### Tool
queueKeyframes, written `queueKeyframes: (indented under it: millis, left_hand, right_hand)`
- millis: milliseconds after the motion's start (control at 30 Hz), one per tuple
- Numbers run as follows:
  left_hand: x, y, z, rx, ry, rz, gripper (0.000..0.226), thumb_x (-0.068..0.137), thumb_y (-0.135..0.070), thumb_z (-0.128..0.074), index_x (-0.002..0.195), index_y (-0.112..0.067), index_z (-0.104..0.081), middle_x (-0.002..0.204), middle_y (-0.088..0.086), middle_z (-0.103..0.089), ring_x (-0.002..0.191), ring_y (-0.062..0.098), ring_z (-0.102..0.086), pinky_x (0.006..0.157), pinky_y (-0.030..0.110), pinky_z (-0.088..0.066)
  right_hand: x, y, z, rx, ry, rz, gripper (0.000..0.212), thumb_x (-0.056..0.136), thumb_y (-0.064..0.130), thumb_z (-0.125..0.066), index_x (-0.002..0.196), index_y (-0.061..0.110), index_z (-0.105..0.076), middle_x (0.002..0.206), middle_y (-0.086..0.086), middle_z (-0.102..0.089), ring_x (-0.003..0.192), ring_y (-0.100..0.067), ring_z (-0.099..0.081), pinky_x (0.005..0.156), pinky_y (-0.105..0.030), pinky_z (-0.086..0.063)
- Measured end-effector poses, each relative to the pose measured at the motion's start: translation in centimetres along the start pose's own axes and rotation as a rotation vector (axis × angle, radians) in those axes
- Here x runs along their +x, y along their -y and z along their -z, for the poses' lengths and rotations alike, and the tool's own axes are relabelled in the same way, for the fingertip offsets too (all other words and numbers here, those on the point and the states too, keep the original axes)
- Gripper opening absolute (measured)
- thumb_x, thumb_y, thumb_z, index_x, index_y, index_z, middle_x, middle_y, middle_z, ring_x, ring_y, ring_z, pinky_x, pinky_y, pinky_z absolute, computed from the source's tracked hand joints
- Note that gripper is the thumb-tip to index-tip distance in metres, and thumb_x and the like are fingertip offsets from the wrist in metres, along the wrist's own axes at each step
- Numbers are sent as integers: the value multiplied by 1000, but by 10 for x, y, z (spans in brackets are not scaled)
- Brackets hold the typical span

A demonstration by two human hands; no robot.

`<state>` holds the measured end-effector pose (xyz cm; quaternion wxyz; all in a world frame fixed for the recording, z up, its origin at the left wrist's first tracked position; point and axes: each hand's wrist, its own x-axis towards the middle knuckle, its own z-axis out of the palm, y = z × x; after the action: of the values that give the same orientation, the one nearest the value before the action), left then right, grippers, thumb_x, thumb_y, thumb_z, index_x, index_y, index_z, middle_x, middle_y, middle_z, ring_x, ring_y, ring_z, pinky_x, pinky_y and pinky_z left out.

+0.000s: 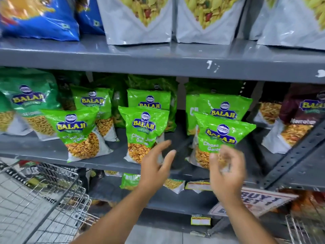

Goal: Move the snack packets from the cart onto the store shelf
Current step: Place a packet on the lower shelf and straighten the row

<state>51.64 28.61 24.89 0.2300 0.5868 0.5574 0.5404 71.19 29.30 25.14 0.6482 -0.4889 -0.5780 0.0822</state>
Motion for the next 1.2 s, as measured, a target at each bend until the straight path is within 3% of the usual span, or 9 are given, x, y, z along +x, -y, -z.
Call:
queueKeyframes:
  millis: [167, 267, 367, 467, 567, 733, 900, 1067, 1200]
  left_hand:
    - [-10, 60, 89, 227, -176, 62, 58, 72, -48, -75, 121, -29, -51, 121, -16, -57, 114, 1, -52, 94, 28, -45]
    - [19, 84, 115, 301, 115, 256, 91, 62, -36, -86, 138, -20, -39, 134, -11, -47, 123, 6, -44, 99, 30, -40]
    - [46, 90, 116, 335, 378, 272, 72, 61, -30, -84, 126, -23, -54, 119, -8, -65, 112, 15, -61, 89, 39, -53]
    - [58, 93, 113, 368, 428, 242, 60, 61, -31, -82, 116, -28, -60, 108, -7, -72, 101, 15, -66, 84, 40, -55]
    - [64, 99, 115, 369, 467, 260, 59, 62, -38, -81, 115, -24, -59, 97, 3, -74, 89, 20, -68, 78, 43, -54]
    - [68, 103, 112, 406, 472, 239, 56, 61, -40, -81, 107, -16, -61, 92, 8, -73, 87, 24, -67, 76, 44, -53]
    - [67, 112, 112, 370, 441, 186, 57, 58, -40, -81, 111, -29, -63, 102, -10, -73, 89, 7, -64, 75, 32, -52]
    - [65, 118, 112, 351, 441, 174, 52, 55, -42, -80, 103, -33, -63, 98, -14, -74, 85, -4, -63, 73, 28, -54]
    - [67, 117, 113, 309, 477, 152, 38, 56, -42, -81, 84, -53, -58, 77, -33, -64, 75, -20, -56, 58, 3, -40]
  right_hand:
    - [5, 41, -69, 112, 418, -147, 28, 83, 25, -65, 111, 27, -61, 102, 2, -63, 93, -8, -61, 81, -23, -52]
    - [49, 58, -115, 28, 548, -233, 40, 89, 17, -61, 128, 15, -54, 124, -11, -60, 109, -21, -59, 94, -34, -50]
    - [99, 70, -142, -265, 699, -162, 47, 92, 17, -56, 137, 10, -47, 138, -15, -55, 123, -29, -54, 106, -36, -41]
    - [125, 76, -153, -402, 905, -116, 37, 92, 15, -56, 126, 1, -57, 130, -18, -61, 120, -29, -57, 98, -28, -42]
    - [132, 84, -155, -407, 851, -28, 19, 88, 12, -61, 103, 7, -71, 108, -13, -73, 103, -25, -65, 85, -23, -45]
    - [116, 100, -148, -477, 673, 224, 25, 84, 12, -60, 104, 21, -72, 108, -4, -72, 100, -25, -66, 86, -30, -50]
    - [114, 143, -190, -617, 1007, 220, 58, 80, 52, -55, 133, 28, -47, 132, 0, -59, 123, -26, -53, 100, -43, -45]
    - [109, 154, -225, -580, 1051, 246, 14, 85, 38, -62, 90, 26, -67, 109, 0, -70, 100, -24, -64, 80, -31, -49]
    - [116, 145, -216, -522, 942, 228, 15, 83, 39, -63, 86, 25, -67, 99, 3, -73, 92, -20, -66, 80, -34, -53]
